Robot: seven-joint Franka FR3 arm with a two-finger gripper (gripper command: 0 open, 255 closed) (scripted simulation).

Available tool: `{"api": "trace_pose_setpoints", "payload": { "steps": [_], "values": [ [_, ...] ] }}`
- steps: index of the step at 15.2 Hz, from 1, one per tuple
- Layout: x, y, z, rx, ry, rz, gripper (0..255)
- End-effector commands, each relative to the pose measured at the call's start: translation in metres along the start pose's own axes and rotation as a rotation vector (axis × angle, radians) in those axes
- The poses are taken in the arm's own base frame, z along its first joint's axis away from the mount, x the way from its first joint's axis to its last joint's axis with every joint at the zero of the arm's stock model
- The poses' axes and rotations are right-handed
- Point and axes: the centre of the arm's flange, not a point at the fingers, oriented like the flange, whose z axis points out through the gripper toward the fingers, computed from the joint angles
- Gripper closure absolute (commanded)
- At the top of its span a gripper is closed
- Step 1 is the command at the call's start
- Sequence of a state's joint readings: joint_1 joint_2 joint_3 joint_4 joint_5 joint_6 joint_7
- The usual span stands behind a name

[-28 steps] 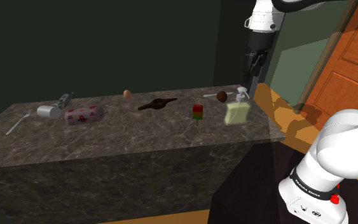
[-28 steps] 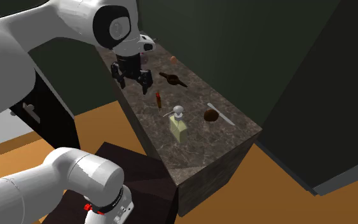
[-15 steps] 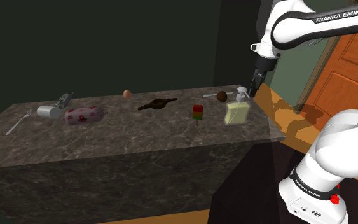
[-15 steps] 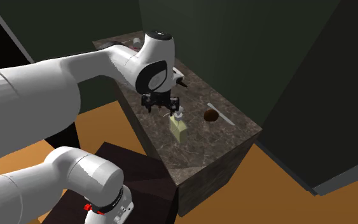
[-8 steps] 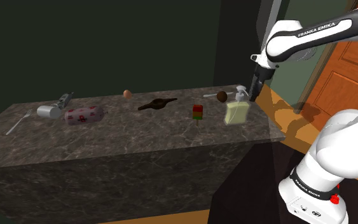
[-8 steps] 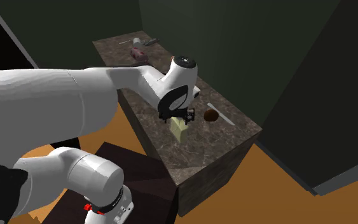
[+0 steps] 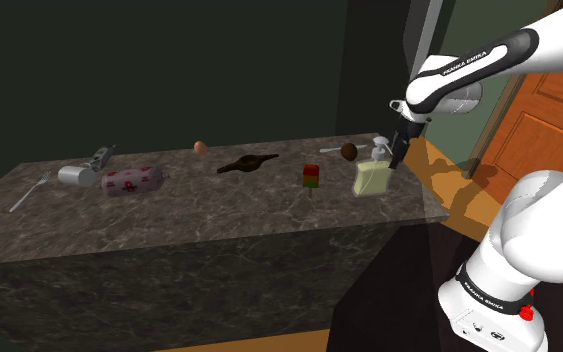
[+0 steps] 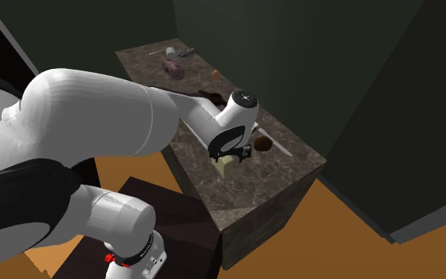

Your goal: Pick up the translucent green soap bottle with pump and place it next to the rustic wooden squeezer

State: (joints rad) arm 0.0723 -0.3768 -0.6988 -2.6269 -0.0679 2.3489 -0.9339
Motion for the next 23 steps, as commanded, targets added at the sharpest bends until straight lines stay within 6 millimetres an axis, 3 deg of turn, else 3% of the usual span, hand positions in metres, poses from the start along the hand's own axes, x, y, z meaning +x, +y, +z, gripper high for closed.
{"api": "trace_pose_setpoints", "payload": {
  "steps": [1, 3, 11, 12, 21, 23],
  "values": [
    [0.001, 0.0, 0.011, -0.001, 0.0, -0.001, 0],
    [0.001, 0.0, 0.024, -0.001, 0.0, -0.001, 0],
    [0.001, 0.0, 0.024, -0.001, 0.0, -0.001, 0],
    [0.001, 0.0, 0.024, -0.001, 0.0, -0.001, 255],
    [0.001, 0.0, 0.024, -0.001, 0.0, -0.001, 255],
    [0.003, -0.001, 0.014, -0.001, 0.0, -0.001, 255]
  ]
}}
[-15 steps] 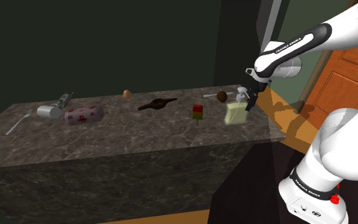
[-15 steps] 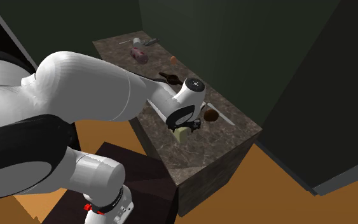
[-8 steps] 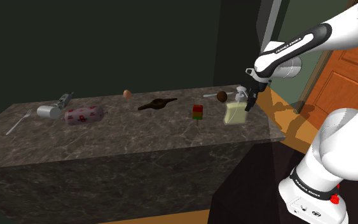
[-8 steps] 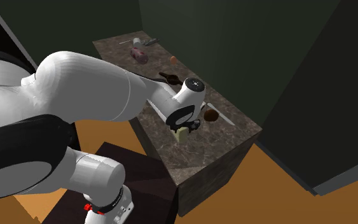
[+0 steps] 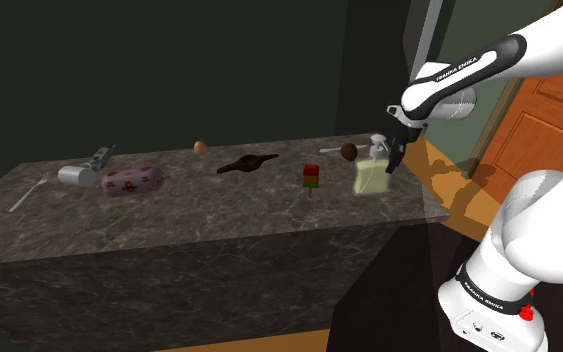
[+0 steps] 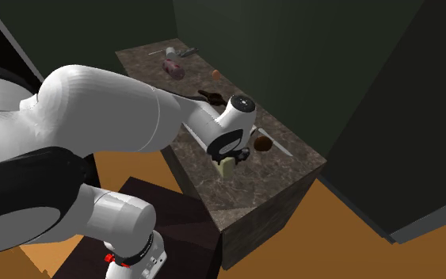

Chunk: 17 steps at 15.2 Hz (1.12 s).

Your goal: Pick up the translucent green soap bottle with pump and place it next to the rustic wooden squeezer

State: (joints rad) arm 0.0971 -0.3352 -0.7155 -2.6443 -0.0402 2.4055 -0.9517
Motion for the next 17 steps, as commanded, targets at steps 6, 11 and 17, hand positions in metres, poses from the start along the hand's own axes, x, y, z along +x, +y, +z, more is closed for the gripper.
{"api": "trace_pose_setpoints", "payload": {
  "steps": [6, 11, 17],
  "values": [
    [0.006, -0.003, -0.035, 0.0, 0.0, 0.0, 255],
    [0.011, -0.005, -0.06, 0.0, 0.0, 0.0, 255],
    [0.016, -0.008, -0.092, 0.0, 0.0, 0.0, 255]
  ]
}}
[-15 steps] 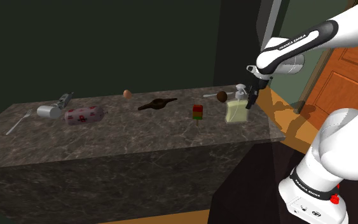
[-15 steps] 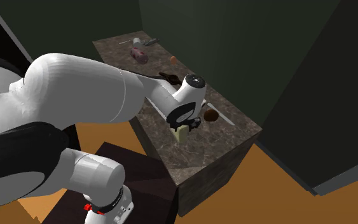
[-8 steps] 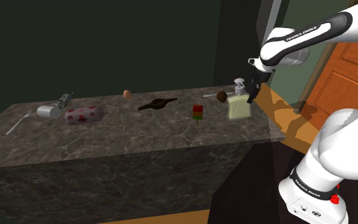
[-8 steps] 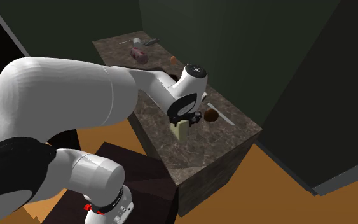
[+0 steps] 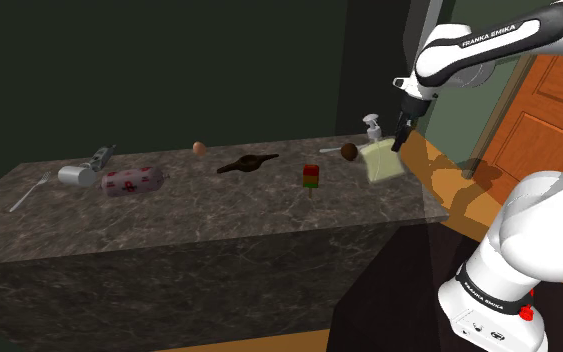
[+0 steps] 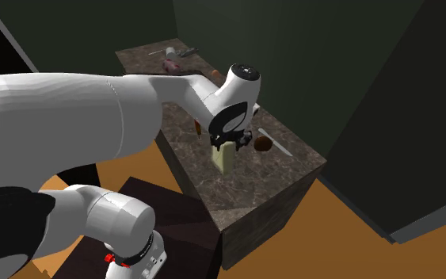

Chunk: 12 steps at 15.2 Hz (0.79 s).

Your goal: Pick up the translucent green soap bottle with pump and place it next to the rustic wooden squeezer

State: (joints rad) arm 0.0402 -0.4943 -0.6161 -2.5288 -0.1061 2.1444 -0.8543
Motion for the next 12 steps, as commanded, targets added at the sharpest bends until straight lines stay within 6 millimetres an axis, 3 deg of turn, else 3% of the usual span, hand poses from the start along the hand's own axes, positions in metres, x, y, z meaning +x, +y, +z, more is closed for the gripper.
{"api": "trace_pose_setpoints", "payload": {
  "steps": [1, 12],
  "values": [
    [0.002, 0.0, -0.011, 0.0, 0.0, 0.0, 255],
    [0.012, -0.005, -0.068, 0.0, 0.0, 0.0, 255]
  ]
}}
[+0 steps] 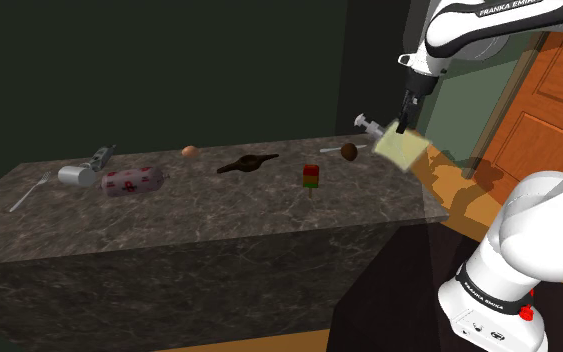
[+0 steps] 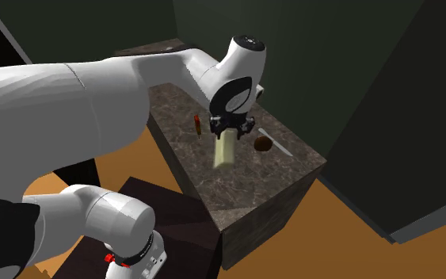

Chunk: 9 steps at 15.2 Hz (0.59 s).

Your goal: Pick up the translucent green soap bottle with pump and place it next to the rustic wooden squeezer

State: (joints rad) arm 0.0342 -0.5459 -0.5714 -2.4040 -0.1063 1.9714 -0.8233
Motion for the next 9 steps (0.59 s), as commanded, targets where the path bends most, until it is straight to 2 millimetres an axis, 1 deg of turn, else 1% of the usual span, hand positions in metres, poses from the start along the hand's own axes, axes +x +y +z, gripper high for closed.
{"api": "trace_pose_setpoints", "payload": {
  "steps": [1, 9],
  "values": [
    [0.002, -0.002, -0.01, 0.0, 0.0, 0.0, 255],
    [0.009, -0.006, -0.052, 0.0, 0.0, 0.0, 255]
  ]
}}
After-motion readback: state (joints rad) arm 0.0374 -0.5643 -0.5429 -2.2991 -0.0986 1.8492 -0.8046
